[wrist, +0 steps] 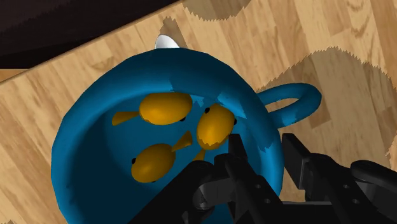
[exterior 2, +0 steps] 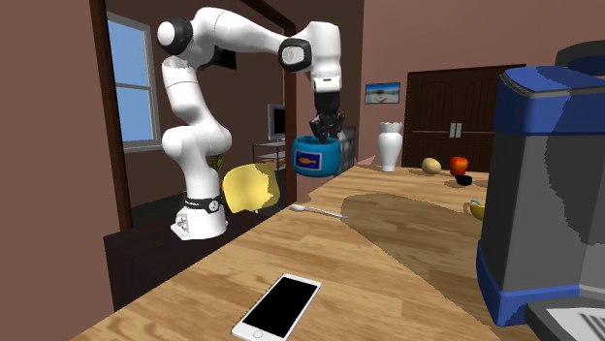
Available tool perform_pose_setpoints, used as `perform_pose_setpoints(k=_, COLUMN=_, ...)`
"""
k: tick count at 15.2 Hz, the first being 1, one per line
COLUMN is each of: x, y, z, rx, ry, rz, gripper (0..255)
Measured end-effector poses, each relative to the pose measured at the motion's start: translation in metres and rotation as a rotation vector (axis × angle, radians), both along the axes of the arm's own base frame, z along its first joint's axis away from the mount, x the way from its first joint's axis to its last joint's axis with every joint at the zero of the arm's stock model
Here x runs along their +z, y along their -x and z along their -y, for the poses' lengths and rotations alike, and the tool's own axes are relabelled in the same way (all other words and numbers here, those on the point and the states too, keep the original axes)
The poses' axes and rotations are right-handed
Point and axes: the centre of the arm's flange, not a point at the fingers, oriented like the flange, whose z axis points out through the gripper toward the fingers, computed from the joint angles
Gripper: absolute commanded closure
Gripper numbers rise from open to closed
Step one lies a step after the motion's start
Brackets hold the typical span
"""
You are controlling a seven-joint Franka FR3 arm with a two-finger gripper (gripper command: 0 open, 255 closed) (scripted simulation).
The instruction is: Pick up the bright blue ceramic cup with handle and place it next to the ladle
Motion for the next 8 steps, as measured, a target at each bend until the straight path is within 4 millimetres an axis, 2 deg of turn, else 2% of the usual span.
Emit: perform_pose_setpoints(k=8, x=0.042, y=0.000, z=0.000, rx=0.000, ry=0.000, rz=0.000, gripper=255)
